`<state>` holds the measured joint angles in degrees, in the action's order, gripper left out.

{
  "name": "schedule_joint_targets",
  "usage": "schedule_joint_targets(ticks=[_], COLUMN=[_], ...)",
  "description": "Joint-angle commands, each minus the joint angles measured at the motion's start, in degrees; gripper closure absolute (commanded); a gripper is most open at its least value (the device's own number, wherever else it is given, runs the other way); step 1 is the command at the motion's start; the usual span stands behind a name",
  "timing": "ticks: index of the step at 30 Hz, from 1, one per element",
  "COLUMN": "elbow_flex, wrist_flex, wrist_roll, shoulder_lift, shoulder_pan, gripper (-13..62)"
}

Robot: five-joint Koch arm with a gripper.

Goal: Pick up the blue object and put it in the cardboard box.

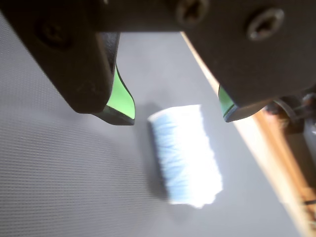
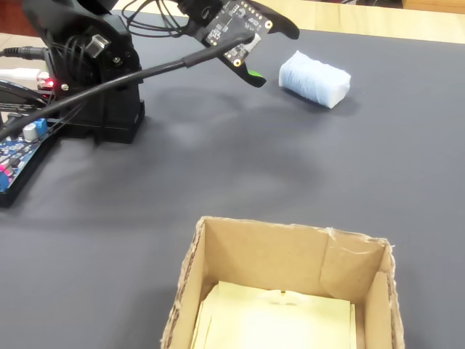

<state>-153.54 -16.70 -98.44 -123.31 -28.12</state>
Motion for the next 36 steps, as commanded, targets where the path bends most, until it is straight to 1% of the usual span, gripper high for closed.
schedule_joint_targets(ticks=[1,4,6,11,15,21,23,26,29,30,35,36], elbow_flex=[7.65,13.27,21.36,27.42,29.79,29.97,30.59,30.76,30.06,29.97,28.83,27.95], wrist_flex=[-1.23,-5.01,-8.61,-10.55,-10.55,-10.28,-10.11,-10.37,-7.21,-6.24,-3.16,-0.09], wrist_roll=[-5.54,-11.95,-13.27,-13.8,-15.29,-17.23,-19.78,-19.78,-17.93,-17.4,-16.61,-14.68], shoulder_lift=[3.25,9.14,15.29,21.62,27.25,32.52,34.72,36.04,36.04,35.86,33.31,27.95], shoulder_pan=[-0.18,0.0,-0.09,-0.44,-0.79,-0.88,-1.14,-1.14,-0.79,-0.7,-0.26,1.76], gripper=[16.5,16.5,16.5,16.4,16.3,16.4,16.9,28.2,41.9,44.5,44.9,45.0])
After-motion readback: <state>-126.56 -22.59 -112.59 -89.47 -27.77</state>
